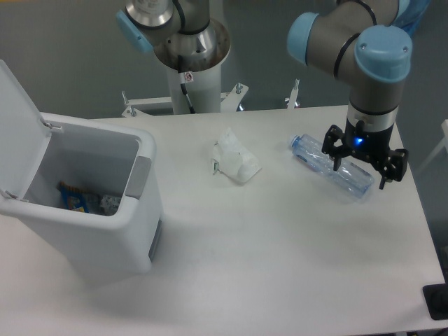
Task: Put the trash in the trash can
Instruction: 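Lower the open gripper over the clear plastic bottle's middle, then close the gripper on the bottle near its cap end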
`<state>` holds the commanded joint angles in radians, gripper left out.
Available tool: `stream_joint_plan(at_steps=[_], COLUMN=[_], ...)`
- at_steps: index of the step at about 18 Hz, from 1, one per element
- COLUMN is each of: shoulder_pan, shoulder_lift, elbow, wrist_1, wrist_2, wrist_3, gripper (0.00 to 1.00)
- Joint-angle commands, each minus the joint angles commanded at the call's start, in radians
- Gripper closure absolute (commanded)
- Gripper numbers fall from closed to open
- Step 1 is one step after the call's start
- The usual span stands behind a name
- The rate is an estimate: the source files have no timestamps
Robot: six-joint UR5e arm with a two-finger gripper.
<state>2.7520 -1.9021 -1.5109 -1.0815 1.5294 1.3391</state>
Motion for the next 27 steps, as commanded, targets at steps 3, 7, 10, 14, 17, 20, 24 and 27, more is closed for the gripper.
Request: stream_joint_plan(at_steps=[3, 7, 10, 14, 17, 20, 24, 27], shoulder_pan=[-0.002, 0.032, 0.054, 0.066, 0.063, 0.087, 0.129, 0.138], shoulder_lift=[-0.002, 0.008, 0.047, 0.057, 0.077, 0.101, 0.094, 0.095], elbow=[-0.017, -0.098, -0.222, -0.242, -0.282, -0.345, -0.353, -0.362], wrist_1=[0.005, 0.011, 0.050, 0.051, 0.051, 0.054, 0.040, -0.024], wrist_2=[-0.002, -0.031, -0.049, -0.054, -0.045, -0.043, -0.043, -0.043], wrist_3=[0.000, -0.003, -0.003, 0.139, 0.308, 0.577, 0.927, 1.040], gripper=[0.00, 0.00, 0.00, 0.09, 0.00, 0.00, 0.00, 0.00])
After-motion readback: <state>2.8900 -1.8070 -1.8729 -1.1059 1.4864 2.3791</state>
